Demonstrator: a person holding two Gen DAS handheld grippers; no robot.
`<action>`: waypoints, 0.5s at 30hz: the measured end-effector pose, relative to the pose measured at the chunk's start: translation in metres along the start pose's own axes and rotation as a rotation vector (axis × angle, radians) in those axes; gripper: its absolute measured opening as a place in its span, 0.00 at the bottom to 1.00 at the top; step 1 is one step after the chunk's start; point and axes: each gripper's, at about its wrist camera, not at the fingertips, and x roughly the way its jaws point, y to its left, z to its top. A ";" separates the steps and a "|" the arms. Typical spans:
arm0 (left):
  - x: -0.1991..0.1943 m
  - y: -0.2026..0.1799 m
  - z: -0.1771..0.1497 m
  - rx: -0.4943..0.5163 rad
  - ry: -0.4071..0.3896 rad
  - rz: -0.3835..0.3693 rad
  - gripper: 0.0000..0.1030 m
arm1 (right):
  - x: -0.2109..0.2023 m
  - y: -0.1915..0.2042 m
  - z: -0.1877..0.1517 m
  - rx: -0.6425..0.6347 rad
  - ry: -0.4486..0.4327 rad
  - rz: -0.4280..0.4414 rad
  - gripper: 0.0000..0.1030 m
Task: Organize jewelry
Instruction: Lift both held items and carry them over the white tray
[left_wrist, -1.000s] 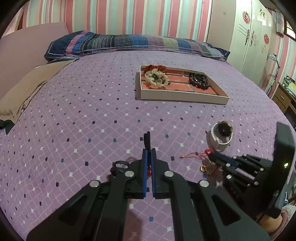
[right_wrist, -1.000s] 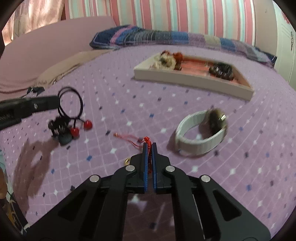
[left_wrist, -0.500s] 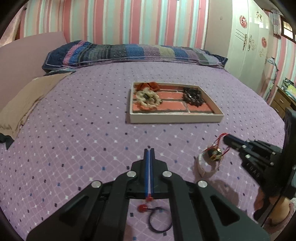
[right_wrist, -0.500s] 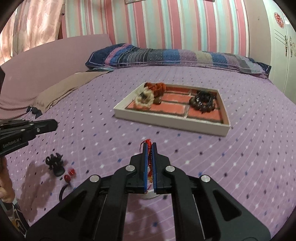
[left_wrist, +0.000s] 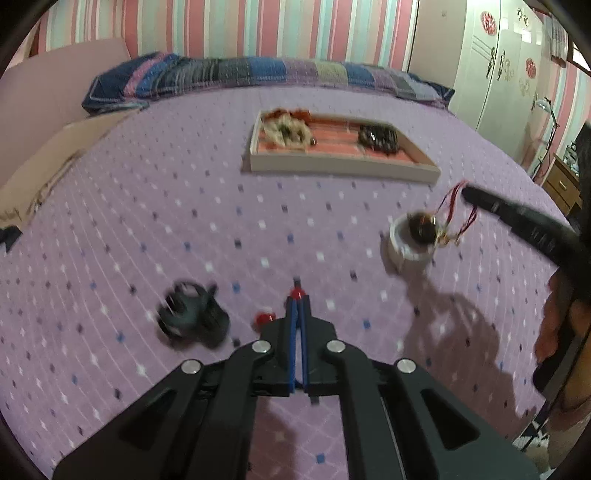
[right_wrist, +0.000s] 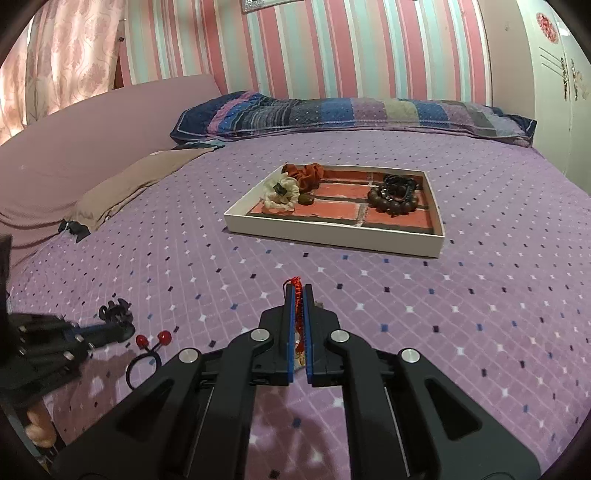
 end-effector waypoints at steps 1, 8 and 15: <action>0.004 -0.001 -0.005 0.000 0.012 -0.006 0.03 | -0.002 0.000 -0.001 -0.001 0.000 -0.004 0.05; 0.015 -0.005 -0.023 0.005 -0.018 0.029 0.62 | -0.015 -0.006 -0.013 0.009 0.006 -0.037 0.05; 0.035 -0.006 -0.032 0.015 0.035 0.024 0.60 | -0.027 -0.016 -0.030 0.038 0.017 -0.063 0.05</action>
